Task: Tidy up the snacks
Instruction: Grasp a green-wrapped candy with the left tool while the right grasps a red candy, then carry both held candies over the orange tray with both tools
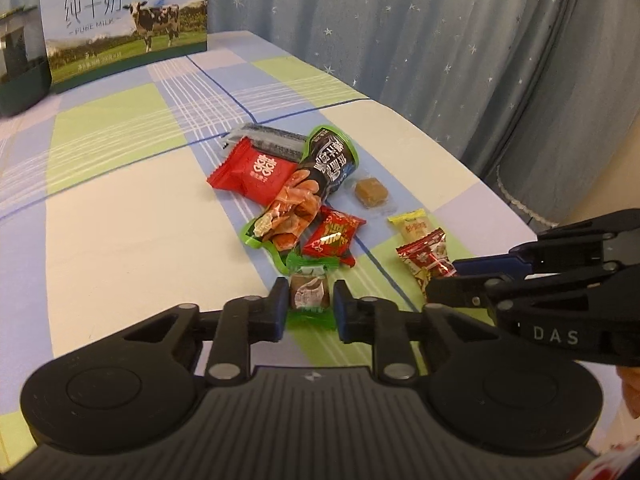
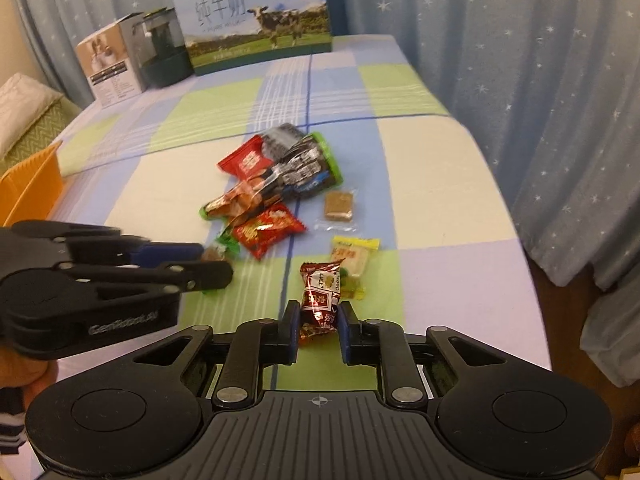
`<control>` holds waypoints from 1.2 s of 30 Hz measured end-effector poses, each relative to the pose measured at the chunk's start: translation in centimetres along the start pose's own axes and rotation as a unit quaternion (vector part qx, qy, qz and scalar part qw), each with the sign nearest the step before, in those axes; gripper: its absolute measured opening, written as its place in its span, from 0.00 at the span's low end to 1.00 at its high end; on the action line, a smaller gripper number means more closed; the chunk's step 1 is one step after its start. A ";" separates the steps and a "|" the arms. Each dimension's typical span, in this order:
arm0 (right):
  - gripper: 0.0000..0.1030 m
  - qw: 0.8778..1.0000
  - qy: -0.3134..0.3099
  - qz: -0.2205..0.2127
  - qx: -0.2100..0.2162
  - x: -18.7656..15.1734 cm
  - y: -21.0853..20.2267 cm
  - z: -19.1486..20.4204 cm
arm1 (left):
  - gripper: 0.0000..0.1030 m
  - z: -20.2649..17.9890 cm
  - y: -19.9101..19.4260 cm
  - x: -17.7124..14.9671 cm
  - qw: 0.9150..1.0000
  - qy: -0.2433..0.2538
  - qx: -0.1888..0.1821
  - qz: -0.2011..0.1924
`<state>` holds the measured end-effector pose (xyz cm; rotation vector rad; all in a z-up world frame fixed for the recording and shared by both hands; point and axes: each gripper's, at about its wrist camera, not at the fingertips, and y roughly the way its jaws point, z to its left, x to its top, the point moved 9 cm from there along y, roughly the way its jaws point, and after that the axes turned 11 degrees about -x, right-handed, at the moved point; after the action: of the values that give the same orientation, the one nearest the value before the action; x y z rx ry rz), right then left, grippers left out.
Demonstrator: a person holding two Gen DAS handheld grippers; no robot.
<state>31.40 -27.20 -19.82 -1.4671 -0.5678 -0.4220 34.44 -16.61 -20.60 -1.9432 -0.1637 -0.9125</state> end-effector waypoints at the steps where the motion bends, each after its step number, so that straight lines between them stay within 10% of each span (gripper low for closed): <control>1: 0.24 1.000 -0.003 0.002 -0.001 0.0 0.1 0.0 | 0.19 0.0 0.0 -0.1 1.000 0.002 0.001 0.002; 4: 0.41 1.000 -0.007 -0.008 -0.007 0.2 0.1 0.0 | 0.18 0.0 -0.4 -0.3 1.000 0.001 0.001 0.005; 10: 0.43 1.000 0.024 -0.002 -0.006 0.5 0.5 -0.3 | 0.18 0.7 -1.9 -1.1 1.000 -0.005 0.005 0.005; 13: 0.42 1.000 0.025 -0.005 -0.015 0.6 0.6 0.0 | 0.18 1.0 -2.6 -1.3 1.000 -0.005 0.008 0.003; 15: 0.20 1.000 0.018 -0.007 -0.019 0.8 0.7 0.4 | 0.18 1.2 -3.1 -1.5 1.000 -0.006 0.009 0.001; 36: 0.19 0.994 0.010 -0.105 0.030 6.2 -5.5 9.3 | 0.18 6.6 -15.1 -1.1 0.994 -0.059 0.066 -0.069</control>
<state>32.18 -17.91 -11.64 -1.3489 -0.7168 -0.5793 30.16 -2.88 -12.50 -1.8802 -0.4218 -0.8525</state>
